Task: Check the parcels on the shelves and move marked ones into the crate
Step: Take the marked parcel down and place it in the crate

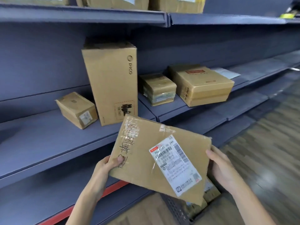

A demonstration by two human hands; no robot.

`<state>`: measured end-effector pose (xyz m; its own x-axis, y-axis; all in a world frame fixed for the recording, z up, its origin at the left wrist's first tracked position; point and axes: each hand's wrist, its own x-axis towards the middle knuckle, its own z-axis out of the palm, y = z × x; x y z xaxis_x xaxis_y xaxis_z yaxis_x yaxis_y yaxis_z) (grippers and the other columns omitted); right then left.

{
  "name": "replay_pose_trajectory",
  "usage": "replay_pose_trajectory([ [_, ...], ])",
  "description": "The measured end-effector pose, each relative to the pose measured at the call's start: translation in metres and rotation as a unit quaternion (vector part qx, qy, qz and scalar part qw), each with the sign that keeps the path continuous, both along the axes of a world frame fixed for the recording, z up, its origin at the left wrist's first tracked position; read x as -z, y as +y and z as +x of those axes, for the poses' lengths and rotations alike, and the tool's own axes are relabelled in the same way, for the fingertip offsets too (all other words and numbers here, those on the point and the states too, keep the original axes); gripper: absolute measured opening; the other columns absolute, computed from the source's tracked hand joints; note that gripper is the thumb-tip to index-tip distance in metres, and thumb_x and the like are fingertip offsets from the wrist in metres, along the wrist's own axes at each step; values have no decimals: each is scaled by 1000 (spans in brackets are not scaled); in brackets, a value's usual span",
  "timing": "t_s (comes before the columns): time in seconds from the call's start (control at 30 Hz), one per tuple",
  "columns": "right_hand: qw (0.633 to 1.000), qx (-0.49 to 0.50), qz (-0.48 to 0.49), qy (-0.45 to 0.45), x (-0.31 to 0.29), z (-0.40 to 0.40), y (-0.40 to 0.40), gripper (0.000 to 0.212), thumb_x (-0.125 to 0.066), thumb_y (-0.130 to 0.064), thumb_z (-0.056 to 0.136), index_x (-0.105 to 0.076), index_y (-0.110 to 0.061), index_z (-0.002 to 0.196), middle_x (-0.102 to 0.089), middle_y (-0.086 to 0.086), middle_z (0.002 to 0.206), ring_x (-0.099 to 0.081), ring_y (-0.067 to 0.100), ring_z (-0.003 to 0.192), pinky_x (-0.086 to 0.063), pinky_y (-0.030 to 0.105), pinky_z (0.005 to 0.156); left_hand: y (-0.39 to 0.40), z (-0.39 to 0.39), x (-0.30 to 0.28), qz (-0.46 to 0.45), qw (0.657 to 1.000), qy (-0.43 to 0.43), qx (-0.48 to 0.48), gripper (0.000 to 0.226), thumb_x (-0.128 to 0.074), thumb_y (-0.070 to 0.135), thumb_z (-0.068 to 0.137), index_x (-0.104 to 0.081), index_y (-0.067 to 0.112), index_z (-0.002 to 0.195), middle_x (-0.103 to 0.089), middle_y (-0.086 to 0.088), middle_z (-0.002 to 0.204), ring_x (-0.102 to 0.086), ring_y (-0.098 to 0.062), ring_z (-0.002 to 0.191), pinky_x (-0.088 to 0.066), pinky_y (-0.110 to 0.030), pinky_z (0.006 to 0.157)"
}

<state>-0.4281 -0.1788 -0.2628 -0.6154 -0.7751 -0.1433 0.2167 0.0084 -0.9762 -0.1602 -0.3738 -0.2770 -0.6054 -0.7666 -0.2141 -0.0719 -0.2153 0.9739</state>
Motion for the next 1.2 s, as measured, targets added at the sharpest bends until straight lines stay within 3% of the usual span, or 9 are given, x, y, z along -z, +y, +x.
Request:
replay_pose_trajectory([
  [0.17, 998, -10, 19, -58, 26, -19, 41, 91, -85, -60, 35, -63, -17, 112, -70, 2, 110, -66, 12, 98, -43, 33, 83, 19, -56, 8, 56, 997, -15, 43, 74, -74, 50, 42, -66, 0, 96, -74, -9, 87, -70, -16, 74, -53, -18, 60],
  [0.37, 996, 27, 5, -85, 42, -80, 99, 88, -82, -59, 42, -60, -17, 117, -68, 4, 113, -65, 16, 101, -44, 34, 83, 66, -132, -1, 74, 994, -28, 69, 50, -70, 35, 57, -68, 1, 94, -74, -10, 87, -69, -18, 76, -54, -19, 59],
  [0.53, 991, 41, 14, -125, 49, -147, 146, 47, -69, -37, 66, -63, -21, 111, -69, 5, 110, -63, 22, 100, -45, 38, 85, 123, -194, 5, 101, 992, -34, 63, 47, -71, 37, 65, -69, 7, 101, -72, -10, 102, -67, -21, 91, -48, -34, 88],
  [0.6, 989, 54, 16, -139, 50, -169, 164, 37, -68, -29, 71, -63, -20, 107, -69, 7, 107, -63, 21, 94, -45, 38, 82, 143, -218, 7, 116, 992, -30, 51, 35, -68, 31, 71, -69, 11, 99, -73, -7, 99, -66, -19, 89, -47, -33, 88],
  [0.67, 987, 60, 21, -145, 50, -189, 177, 24, -54, -27, 85, -63, -20, 106, -70, 4, 102, -63, 19, 92, -46, 34, 80, 158, -243, 6, 123, 991, -35, 30, 29, -60, 30, 77, -67, 13, 99, -73, -4, 94, -65, -18, 88, -47, -32, 87],
  [0.87, 985, 64, 20, -156, 41, -240, 182, 32, -47, -40, 89, -60, -24, 114, -68, 5, 109, -62, 21, 102, -46, 42, 91, 171, -297, -6, 100, 994, -33, -2, 21, -60, 32, 83, -67, 16, 94, -72, 0, 86, -62, -19, 88, -42, -32, 93],
  [0.97, 986, 47, 9, -159, 35, -258, 174, 39, -54, -43, 79, -60, -25, 113, -65, 5, 113, -59, 23, 106, -43, 44, 94, 164, -318, -16, 75, 997, -3, -21, 18, -56, 30, 89, -66, 16, 93, -71, 2, 79, -62, -15, 81, -45, -28, 83],
  [1.1, 987, 39, -32, -150, 36, -271, 162, 54, -69, -36, 68, -54, -18, 118, -61, 11, 114, -57, 27, 104, -45, 44, 90, 144, -346, -20, 69, 991, 97, -66, 19, -58, 27, 87, -66, 13, 97, -73, -1, 90, -65, -15, 84, -48, -30, 85],
  [1.2, 984, 33, -63, -165, 41, -276, 147, 83, -84, -42, 44, -54, -18, 117, -65, 9, 108, -63, 22, 94, -53, 43, 78, 132, -371, -18, 62, 977, 170, -109, 75, -73, 38, 63, -50, 7, 127, -63, -11, 121, -60, -25, 110, -47, -38, 96],
])
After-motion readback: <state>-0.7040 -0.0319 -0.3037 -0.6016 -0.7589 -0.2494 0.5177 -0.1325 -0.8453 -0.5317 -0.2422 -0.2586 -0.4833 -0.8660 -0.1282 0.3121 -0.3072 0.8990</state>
